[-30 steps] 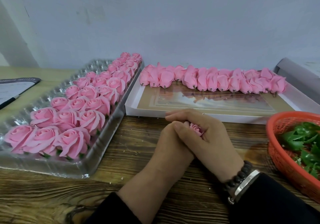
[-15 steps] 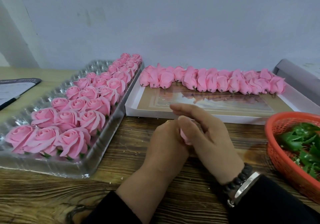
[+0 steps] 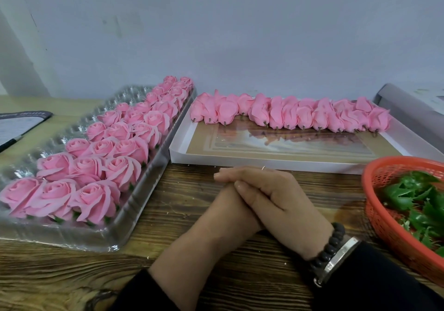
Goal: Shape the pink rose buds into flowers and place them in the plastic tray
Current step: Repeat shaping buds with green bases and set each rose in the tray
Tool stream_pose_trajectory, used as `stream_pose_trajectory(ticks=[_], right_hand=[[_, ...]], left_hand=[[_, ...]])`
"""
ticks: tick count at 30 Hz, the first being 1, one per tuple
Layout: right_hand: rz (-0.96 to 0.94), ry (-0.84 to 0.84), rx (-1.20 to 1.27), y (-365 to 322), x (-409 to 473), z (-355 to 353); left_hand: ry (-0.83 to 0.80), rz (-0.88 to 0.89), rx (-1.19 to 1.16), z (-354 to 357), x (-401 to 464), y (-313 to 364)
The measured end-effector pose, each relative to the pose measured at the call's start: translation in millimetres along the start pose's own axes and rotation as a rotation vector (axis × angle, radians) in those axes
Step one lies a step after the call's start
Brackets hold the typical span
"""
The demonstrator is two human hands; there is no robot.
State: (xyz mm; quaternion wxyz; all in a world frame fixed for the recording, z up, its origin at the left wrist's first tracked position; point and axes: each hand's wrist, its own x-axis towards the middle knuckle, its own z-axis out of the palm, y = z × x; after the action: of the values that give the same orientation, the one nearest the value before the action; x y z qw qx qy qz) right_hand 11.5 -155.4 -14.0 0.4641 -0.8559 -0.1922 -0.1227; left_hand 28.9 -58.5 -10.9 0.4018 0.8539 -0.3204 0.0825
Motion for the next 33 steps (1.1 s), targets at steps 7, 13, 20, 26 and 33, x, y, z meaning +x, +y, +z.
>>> stream_pose_trajectory(ticks=[7,13,20,26,33], right_hand=[[-0.005,0.044,0.026,2.3,0.0,-3.3],[0.068,0.082,0.193,8.2,-0.9,-2.9],[0.032,0.226,0.334,1.2,-0.2,3.0],[0.055,0.209,0.039,0.0,2.8,9.0],[0.002,0.057,-0.034,-0.8,2.0,1.0]], left_hand=[[-0.058,-0.134,-0.241,-3.5,-3.0,-7.7],[0.028,-0.118,-0.341,-12.8,-0.4,-5.2],[0.123,-0.163,-0.187,-6.6,-2.4,-13.7],[0.108,-0.134,-0.125,1.2,-1.2,-5.1],[-0.103,-0.092,-0.16,-2.0,-2.1,-2.7]])
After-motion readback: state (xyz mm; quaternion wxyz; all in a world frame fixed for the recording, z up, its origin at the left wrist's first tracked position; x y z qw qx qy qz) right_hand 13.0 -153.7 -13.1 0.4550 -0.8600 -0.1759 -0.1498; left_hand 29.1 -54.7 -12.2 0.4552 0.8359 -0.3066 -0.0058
